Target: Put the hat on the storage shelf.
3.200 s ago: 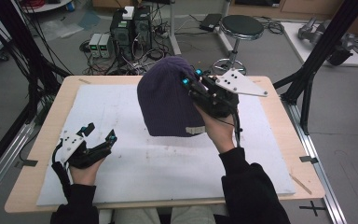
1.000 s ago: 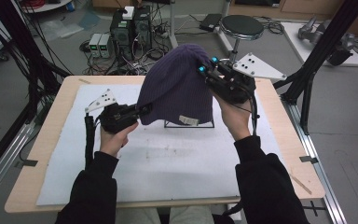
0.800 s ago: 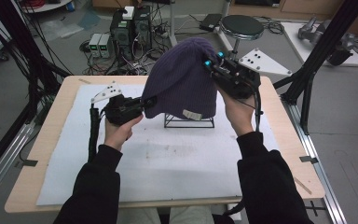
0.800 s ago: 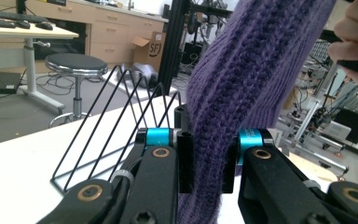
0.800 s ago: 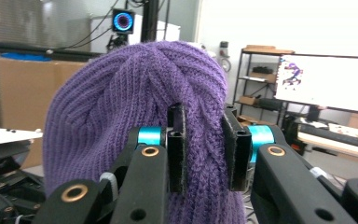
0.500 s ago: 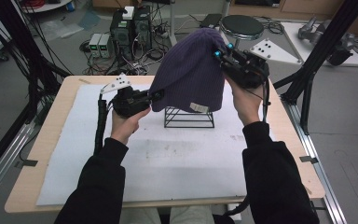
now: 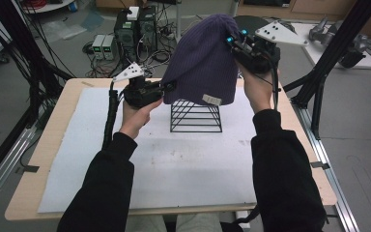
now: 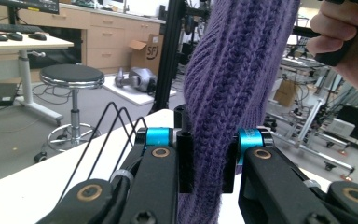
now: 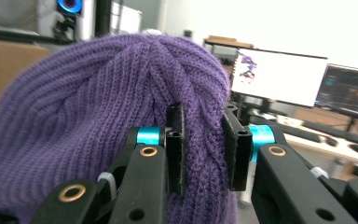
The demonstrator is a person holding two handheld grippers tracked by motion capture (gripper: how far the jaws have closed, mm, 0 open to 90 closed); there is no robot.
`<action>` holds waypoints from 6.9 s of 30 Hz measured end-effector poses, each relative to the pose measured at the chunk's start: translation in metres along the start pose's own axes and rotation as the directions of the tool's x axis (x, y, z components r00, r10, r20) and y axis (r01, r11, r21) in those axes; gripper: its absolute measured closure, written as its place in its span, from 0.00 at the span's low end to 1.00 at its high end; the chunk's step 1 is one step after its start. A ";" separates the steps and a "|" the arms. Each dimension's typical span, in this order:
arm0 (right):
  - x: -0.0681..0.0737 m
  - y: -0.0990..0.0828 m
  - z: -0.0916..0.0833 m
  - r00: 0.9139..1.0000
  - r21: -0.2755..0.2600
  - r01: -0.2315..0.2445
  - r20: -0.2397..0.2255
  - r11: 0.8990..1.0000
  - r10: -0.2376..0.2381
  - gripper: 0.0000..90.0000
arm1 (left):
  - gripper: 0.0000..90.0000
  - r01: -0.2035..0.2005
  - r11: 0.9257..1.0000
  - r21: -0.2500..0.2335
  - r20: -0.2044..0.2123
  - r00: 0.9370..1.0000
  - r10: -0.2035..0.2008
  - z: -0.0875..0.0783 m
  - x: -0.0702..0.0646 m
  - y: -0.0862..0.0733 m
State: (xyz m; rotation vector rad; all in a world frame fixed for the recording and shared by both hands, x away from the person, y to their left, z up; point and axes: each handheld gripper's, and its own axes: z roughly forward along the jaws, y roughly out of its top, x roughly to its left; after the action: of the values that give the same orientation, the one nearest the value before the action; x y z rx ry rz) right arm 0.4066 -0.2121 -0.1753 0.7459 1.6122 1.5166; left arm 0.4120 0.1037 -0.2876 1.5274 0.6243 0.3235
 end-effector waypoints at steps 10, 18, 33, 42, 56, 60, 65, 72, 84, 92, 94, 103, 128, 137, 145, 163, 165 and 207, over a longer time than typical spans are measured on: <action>-0.017 -0.007 0.016 0.995 0.018 0.012 0.096 1.000 -0.014 0.83 | 0.92 0.018 1.000 0.000 -0.003 1.000 -0.018 0.023 0.010 0.006; -0.023 -0.014 0.029 0.992 0.026 0.019 0.125 0.999 -0.022 0.82 | 0.91 0.043 0.999 -0.022 -0.031 0.999 -0.043 0.033 0.022 0.003; -0.014 -0.022 0.031 0.984 0.048 0.122 0.122 0.991 -0.127 0.80 | 0.91 -0.025 1.000 0.011 -0.065 0.998 0.025 0.039 0.019 -0.021; 0.002 -0.019 0.024 0.991 0.109 0.117 0.056 0.987 -0.124 0.78 | 0.91 -0.002 1.000 0.024 -0.067 0.998 0.004 0.027 0.020 -0.039; 0.011 -0.032 0.019 1.000 0.188 0.022 0.016 0.982 -0.025 0.80 | 0.91 0.025 0.998 0.065 -0.055 0.998 -0.021 0.021 0.021 -0.064; 0.010 -0.046 0.013 1.000 0.199 -0.005 0.028 0.980 -0.001 0.80 | 0.90 0.024 0.996 0.083 -0.053 0.998 -0.020 0.021 0.020 -0.071; 0.009 -0.060 0.008 0.999 0.216 -0.008 0.032 0.976 0.001 0.80 | 0.91 0.036 0.994 0.105 -0.045 0.998 -0.031 0.025 0.021 -0.084; 0.013 -0.081 0.006 1.000 0.242 0.002 0.026 0.970 -0.008 0.80 | 0.90 0.034 0.989 0.142 -0.051 0.998 -0.027 0.031 0.025 -0.103; 0.018 -0.112 0.013 1.000 0.296 0.009 0.002 0.955 -0.010 0.77 | 0.90 0.103 0.975 0.200 -0.081 0.993 -0.088 0.031 0.034 -0.131; 0.018 -0.117 0.015 1.000 0.317 -0.001 -0.017 0.948 0.007 0.75 | 0.89 0.157 0.969 0.192 -0.074 0.987 -0.145 0.029 0.037 -0.138; 0.017 -0.117 0.015 1.000 0.323 -0.005 -0.016 0.946 0.011 0.73 | 0.88 0.160 0.968 0.191 -0.077 0.986 -0.148 0.028 0.037 -0.138; 0.014 -0.120 0.016 0.998 0.343 -0.040 -0.027 0.938 0.053 0.56 | 0.78 0.177 0.965 0.195 -0.074 0.983 -0.165 0.029 0.036 -0.140; -0.002 -0.099 -0.027 0.982 0.205 -0.168 0.119 0.964 0.146 0.13 | 0.34 0.118 0.993 -0.001 -0.100 0.988 -0.118 -0.008 0.005 -0.093; -0.006 -0.092 -0.052 0.976 0.190 -0.164 0.171 0.968 0.132 0.13 | 0.27 0.113 0.993 -0.036 -0.179 0.977 -0.118 -0.034 0.001 -0.085; -0.008 -0.101 -0.073 0.982 0.191 -0.107 0.173 0.976 0.074 0.13 | 0.23 0.075 0.997 -0.034 -0.299 0.951 -0.082 -0.058 0.002 -0.085; -0.002 -0.146 -0.119 0.942 0.183 -0.148 0.326 0.972 0.083 0.13 | 0.20 -0.037 0.997 -0.065 -0.494 0.869 0.000 -0.131 -0.002 -0.097; 0.002 -0.152 -0.124 0.935 0.168 -0.148 0.345 0.975 0.083 0.13 | 0.19 -0.010 0.996 -0.085 -0.513 0.858 -0.036 -0.138 0.001 -0.103; 0.026 -0.253 -0.144 0.911 0.160 -0.199 0.393 0.967 0.123 0.13 | 0.18 -0.093 0.994 -0.055 -0.707 0.707 0.027 -0.191 0.007 -0.172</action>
State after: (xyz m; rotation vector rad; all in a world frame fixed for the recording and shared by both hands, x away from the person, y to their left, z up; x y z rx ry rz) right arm 0.2950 -0.2945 -0.4324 1.2315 1.4401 1.2346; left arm 0.2786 0.2573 -0.4443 1.3106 1.1468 1.0104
